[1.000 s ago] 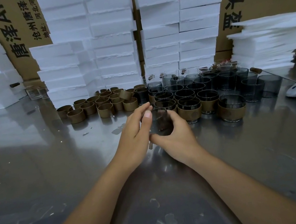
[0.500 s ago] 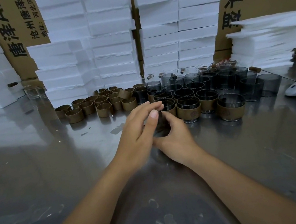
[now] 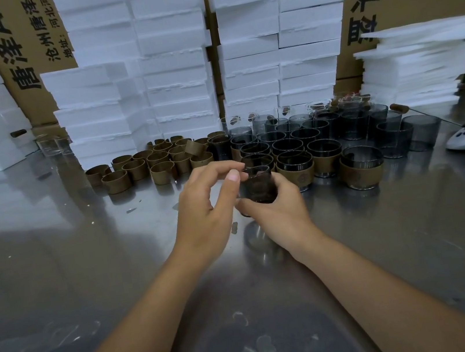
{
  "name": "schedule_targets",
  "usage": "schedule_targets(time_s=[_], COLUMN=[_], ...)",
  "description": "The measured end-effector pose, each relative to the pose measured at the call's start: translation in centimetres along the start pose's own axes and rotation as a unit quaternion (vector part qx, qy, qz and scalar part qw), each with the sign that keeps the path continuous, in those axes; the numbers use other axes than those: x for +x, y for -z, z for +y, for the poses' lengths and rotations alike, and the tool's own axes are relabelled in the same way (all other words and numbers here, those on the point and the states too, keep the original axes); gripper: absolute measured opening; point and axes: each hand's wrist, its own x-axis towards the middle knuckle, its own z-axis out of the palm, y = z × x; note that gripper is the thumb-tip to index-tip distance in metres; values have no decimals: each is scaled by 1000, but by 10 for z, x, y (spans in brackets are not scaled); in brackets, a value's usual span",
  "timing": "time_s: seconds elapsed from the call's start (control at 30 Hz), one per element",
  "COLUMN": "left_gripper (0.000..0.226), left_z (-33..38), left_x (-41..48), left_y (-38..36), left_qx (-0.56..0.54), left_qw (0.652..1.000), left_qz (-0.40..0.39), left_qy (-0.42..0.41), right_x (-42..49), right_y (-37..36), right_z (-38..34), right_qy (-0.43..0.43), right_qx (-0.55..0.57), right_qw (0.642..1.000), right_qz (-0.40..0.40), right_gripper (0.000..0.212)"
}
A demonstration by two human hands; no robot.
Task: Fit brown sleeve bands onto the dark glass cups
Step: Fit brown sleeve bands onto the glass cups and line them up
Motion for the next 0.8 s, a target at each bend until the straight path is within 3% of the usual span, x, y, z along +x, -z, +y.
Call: schedule_targets(time_s=[0.33,0.53,0.7,0.8], left_gripper=[16,29,18,26], left_z=[-6,-8,-11,-14], left_x=[2,2,2,2], left_y=[0,1,0,0], left_qx=[24,38,25,18], left_qw=[999,998,997,996], left_qz=[32,40,-1,-32], left_qy=[36,30,77,85], right_x=[-1,-1,-3,-4], right_y=[1,1,0,-1], right_z=[-2,-3,-4,-4], right_qy=[8,14,17,29], right_qx=[0,-1,-12,-12], right_qw=[1000,1000,999,998], right_qz=[3,-9,-36,-61], right_gripper=[35,39,44,46])
